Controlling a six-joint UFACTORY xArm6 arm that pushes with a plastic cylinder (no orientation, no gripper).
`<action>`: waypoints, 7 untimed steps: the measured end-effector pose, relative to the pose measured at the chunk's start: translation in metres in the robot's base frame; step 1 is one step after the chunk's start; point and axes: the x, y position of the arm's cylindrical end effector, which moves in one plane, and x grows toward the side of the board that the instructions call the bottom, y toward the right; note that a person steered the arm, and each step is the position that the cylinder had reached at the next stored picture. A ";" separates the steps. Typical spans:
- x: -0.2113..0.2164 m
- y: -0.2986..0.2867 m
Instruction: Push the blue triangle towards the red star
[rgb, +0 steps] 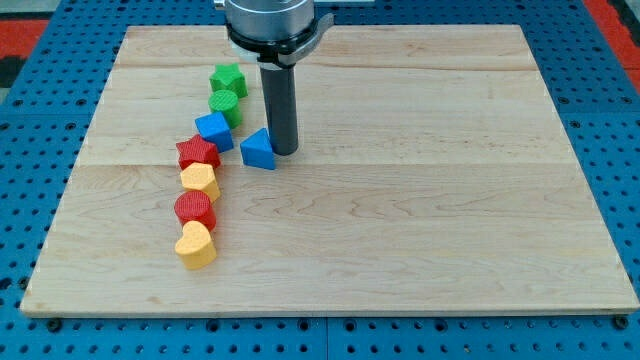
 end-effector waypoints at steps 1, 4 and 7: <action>0.000 0.000; 0.022 0.006; 0.198 -0.006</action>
